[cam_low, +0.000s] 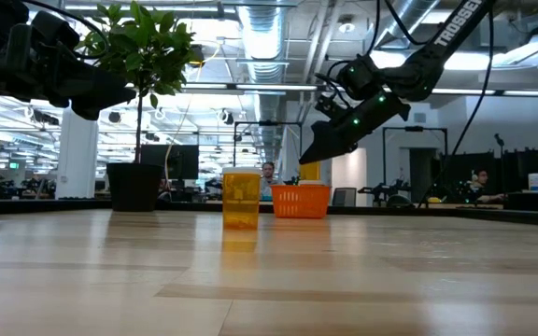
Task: Pick and place pill bottles into a basket
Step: Put the orange pill bottle into the orange basket
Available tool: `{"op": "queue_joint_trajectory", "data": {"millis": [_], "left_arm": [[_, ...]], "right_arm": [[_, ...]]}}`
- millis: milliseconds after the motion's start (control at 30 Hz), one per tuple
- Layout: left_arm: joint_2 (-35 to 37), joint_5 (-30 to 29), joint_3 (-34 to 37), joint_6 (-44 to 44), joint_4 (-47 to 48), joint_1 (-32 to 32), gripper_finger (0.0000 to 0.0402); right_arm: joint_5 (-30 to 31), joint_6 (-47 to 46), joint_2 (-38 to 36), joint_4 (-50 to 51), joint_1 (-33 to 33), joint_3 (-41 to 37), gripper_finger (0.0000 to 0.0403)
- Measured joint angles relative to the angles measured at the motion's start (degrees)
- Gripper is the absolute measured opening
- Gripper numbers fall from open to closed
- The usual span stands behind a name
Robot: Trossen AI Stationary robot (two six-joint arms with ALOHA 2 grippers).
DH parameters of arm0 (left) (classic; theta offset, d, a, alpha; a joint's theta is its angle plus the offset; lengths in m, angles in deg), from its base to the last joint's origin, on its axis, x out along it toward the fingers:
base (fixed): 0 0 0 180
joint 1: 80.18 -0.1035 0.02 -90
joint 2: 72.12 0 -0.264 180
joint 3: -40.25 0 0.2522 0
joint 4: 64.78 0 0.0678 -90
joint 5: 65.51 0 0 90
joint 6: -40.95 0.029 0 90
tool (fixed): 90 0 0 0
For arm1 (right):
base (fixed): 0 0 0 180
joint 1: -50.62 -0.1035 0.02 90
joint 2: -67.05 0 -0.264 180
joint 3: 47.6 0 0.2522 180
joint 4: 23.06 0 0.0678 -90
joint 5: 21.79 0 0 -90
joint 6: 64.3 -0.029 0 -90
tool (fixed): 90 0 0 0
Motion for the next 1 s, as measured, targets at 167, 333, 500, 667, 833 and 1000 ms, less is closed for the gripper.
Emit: {"op": "queue_joint_trajectory", "data": {"millis": [167,333,500,667,833,1000], "left_arm": [[0.0,0.0,0.0,0.02,-0.02,0.01,0.0209],[0.02,0.0,-0.02,0.0,0.0,0.0,0.0209],[0.0,0.0,0.0,0.0,-0.01,0.01,0.0209],[0.0,0.0,0.0,0.0,0.0,0.01,0.0209],[0.0,0.0,-0.01,0.01,0.0,0.01,0.0209],[0.01,0.0,-0.01,0.0,-0.01,0.01,0.0209]], "right_arm": [[0.0,-0.02,0.0,0.49,0.0,-0.01,0.0218],[-0.02,0.0,-0.01,0.53,0.0,-0.01,0.0222],[-0.04,0.42,-0.02,0.51,0.0,0.0,0.0222],[-1.66,0.75,-0.02,0.5,0.0,-0.01,0.0223],[-1.92,1.05,-0.02,0.4,0.0,0.0,0.0223],[-1.88,1.05,-0.04,0.82,0.02,-0.02,0.0223]]}}
